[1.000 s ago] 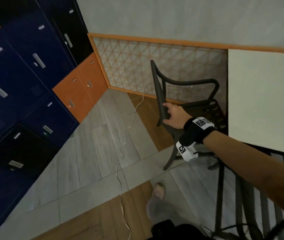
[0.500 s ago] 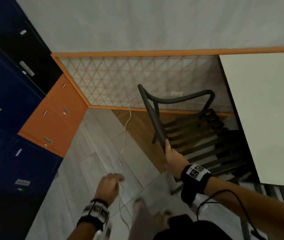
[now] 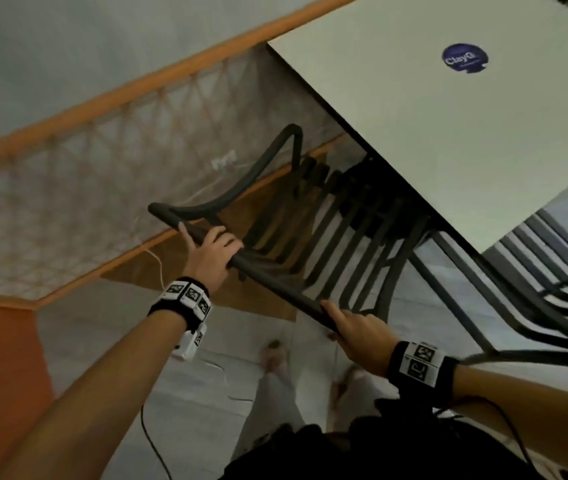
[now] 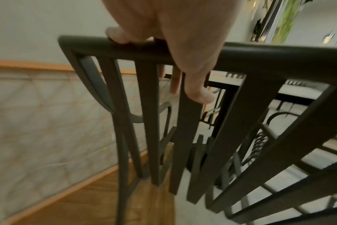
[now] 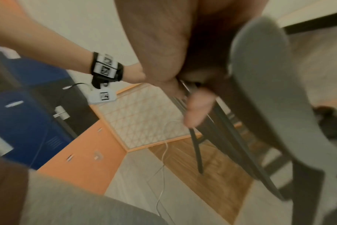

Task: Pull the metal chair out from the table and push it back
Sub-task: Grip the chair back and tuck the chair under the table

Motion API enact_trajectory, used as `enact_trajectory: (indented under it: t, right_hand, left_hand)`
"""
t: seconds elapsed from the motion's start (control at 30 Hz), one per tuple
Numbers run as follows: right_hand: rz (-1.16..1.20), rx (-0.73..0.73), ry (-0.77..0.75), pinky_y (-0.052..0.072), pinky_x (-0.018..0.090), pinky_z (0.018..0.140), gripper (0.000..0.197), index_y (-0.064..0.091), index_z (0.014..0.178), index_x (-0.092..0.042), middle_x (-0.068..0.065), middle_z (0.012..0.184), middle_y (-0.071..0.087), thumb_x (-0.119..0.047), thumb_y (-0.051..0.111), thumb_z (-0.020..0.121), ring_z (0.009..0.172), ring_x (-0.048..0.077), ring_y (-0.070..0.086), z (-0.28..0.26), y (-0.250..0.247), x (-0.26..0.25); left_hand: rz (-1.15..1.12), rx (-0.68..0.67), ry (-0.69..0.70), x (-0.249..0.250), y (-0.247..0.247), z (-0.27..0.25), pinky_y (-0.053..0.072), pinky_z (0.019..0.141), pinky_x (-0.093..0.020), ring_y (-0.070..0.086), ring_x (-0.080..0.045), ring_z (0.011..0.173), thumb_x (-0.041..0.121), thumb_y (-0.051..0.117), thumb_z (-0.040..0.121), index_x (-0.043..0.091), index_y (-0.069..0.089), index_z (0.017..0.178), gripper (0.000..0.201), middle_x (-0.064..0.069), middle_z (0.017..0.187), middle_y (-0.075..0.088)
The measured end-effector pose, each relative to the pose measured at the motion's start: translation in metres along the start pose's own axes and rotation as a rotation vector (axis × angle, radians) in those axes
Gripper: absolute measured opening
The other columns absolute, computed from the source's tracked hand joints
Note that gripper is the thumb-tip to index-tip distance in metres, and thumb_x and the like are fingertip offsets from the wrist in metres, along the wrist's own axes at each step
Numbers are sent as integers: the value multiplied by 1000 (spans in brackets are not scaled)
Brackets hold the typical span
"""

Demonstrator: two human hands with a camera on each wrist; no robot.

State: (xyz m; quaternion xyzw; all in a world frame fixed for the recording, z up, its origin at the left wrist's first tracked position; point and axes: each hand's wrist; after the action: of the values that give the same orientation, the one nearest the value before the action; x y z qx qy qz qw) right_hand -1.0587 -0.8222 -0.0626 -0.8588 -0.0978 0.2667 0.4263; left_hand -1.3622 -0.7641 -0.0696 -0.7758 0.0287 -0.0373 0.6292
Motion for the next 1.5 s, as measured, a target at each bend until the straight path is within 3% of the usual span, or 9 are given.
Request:
enact_trajectory:
  t: [0.1,0.2,0.43,0.73,0.87,1.13,1.2,1.37,1.5]
  right_hand:
    - [118,26,37,56,43,80,51,18,141,-30,7,109,67,-27,41,96,88,27,66,3,0,-7]
    - [214,42,58,56,45,75,46,23,134,-34,6,98,68,-28,44,93,81,26,66,12,-1,-20]
    - [298,92,54,55,46,70,44,27,134,-28,9,91,65,-24,43,94,75,28,63,47,-3,-72]
    - [334,208,128,55,49,72,48,26,137,-26,11,91,66,-20,43,93,77,32,64,95,-24,-88]
    - [341,248,167,55,45,72,49,25,140,-25,11,92,65,-21,43,94,78,31,63,117,-39,-83]
    - [343,295,224,52,38,63,48,27,139,-25,11,89,65,-21,44,95,73,28,63,143,-61,-54]
    - [351,323,228,56,41,63,47,28,137,-26,7,84,64,-22,45,94,68,25,62,146,-66,-42]
    - [347,359,255,50,32,56,41,31,131,-29,3,78,61,-25,46,93,59,17,56,151,-75,-19]
    - [342,360,262,55,43,58,42,30,131,-28,8,77,62,-22,46,92,61,24,59,158,-82,-12]
  left_hand:
    - [-77,-12,-11,1,-8,7,-16,93,-80,46,-22,120,3,60,74,24,64,91,28,7,97,63]
    - [-103,-1,-9,-12,-10,13,-8,96,-84,48,-23,112,-3,59,71,23,62,85,29,5,90,62]
    - [-163,-12,-24,-66,-22,41,-12,101,-76,50,-25,110,-11,60,70,26,58,80,38,7,86,42]
    - [-110,-13,47,-90,-42,109,-12,104,-74,50,-31,113,-9,60,74,27,58,79,36,4,91,40]
    - [-83,19,115,-91,-53,147,-8,104,-77,52,-27,107,-4,67,74,28,58,74,33,7,82,45]
    - [-73,-12,189,-79,-56,209,-5,105,-78,52,-26,108,-2,63,76,33,58,73,35,1,93,54]
    - [-75,-7,196,-73,-54,223,-4,103,-80,53,-26,107,0,63,75,34,55,71,35,2,93,55]
    - [-63,5,227,-57,-54,250,-4,102,-79,54,-24,103,2,64,74,35,53,70,35,2,88,55]
    - [-45,44,233,-50,-57,263,-3,104,-79,51,-23,105,-1,65,72,32,54,68,34,2,83,56]
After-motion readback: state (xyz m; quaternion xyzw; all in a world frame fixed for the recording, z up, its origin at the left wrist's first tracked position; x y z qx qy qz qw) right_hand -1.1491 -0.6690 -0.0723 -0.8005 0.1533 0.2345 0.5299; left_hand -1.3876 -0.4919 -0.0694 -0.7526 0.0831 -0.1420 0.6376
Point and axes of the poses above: each hand's wrist, its own z-axis towards the middle knuckle, its own y-axis out of the palm, x = y × z
